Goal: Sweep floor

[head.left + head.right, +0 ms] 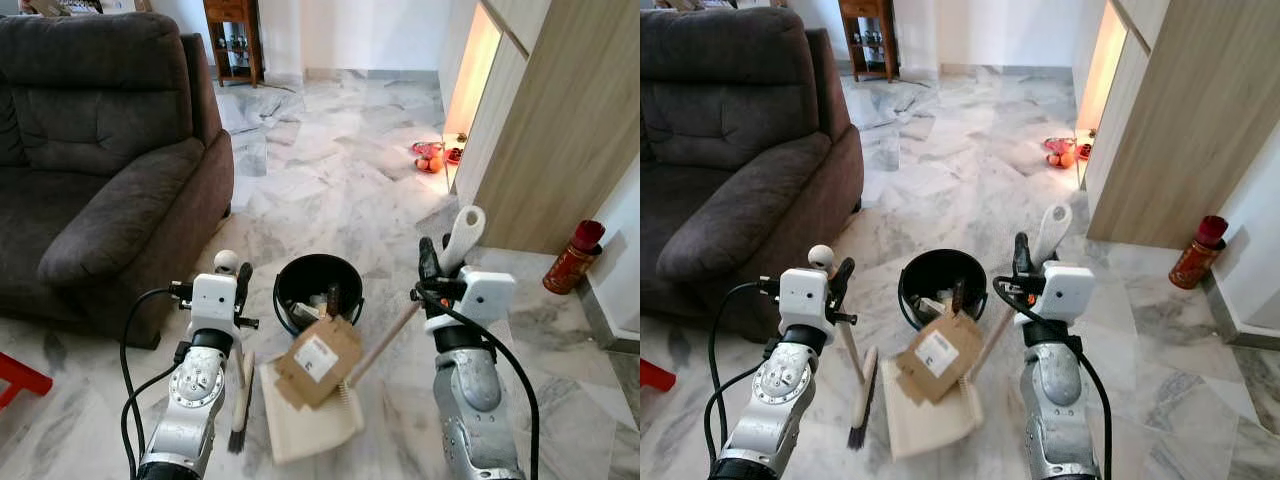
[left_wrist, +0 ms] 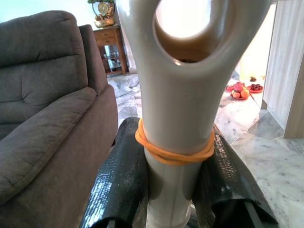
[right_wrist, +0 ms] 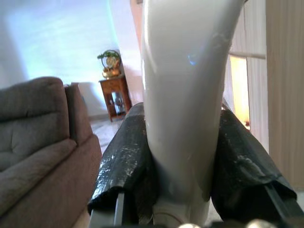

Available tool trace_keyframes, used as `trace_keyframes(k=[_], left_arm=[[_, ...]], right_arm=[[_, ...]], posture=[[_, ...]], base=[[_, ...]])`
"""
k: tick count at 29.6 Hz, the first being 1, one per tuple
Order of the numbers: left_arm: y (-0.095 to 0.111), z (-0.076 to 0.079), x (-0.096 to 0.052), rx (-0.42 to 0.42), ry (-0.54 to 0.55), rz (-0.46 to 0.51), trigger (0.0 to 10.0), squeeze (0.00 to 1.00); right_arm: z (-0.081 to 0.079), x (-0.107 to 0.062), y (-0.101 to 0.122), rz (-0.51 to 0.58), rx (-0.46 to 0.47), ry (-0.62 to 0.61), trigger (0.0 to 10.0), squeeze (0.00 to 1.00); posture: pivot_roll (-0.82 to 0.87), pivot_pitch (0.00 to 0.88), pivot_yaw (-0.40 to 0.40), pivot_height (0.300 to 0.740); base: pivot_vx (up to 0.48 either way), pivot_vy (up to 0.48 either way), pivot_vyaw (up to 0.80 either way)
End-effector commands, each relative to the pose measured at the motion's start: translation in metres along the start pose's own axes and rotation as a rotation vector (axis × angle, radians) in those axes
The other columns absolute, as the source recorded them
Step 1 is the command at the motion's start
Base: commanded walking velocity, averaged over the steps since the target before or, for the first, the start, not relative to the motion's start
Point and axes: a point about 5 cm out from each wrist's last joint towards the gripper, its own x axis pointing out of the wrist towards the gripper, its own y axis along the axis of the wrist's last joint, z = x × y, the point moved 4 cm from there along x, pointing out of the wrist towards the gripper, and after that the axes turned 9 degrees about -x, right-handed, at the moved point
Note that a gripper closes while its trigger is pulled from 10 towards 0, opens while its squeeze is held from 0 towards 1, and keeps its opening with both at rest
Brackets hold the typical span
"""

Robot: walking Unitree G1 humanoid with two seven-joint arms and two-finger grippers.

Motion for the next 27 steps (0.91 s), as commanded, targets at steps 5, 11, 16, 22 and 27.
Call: trace_keyframes(k=[5, 11, 16, 22, 27], left_arm=[[0.011, -0.005, 0.003, 0.030, 0.004, 0.046, 10.0, 0.00], [0.011, -0.006, 0.003, 0.032, 0.003, 0.047, 10.0, 0.00], [0.014, -0.008, 0.002, 0.033, 0.004, 0.065, 10.0, 0.00], [0.014, -0.011, 0.001, 0.045, 0.007, 0.063, 10.0, 0.00], [0.011, -0.021, -0.003, 0.058, 0.032, 0.050, 10.0, 0.00]], right_arm=[[-0.005, 0.007, 0.025, 0.087, 0.012, 0.008, 10.0, 0.00], [-0.003, 0.016, 0.045, 0.144, 0.009, -0.006, 10.0, 0.00], [-0.002, 0.023, 0.055, 0.177, 0.015, -0.026, 10.0, 0.00], [-0.002, 0.029, 0.064, 0.205, 0.021, -0.038, 10.0, 0.00], [-0.001, 0.031, 0.066, 0.211, 0.019, -0.043, 10.0, 0.00]], posture=[[0.03, 0.000, 0.039, 0.740], [0.04, 0.000, 0.044, 0.740], [0.04, 0.000, 0.047, 0.740], [0.05, 0.000, 0.053, 0.740], [0.05, 0.000, 0.057, 0.740]], base=[[0.000, 0.000, 0.00], [0.000, 0.000, 0.00], [0.000, 0.000, 0.00], [0.000, 0.000, 0.00], [0.000, 0.000, 0.00]])
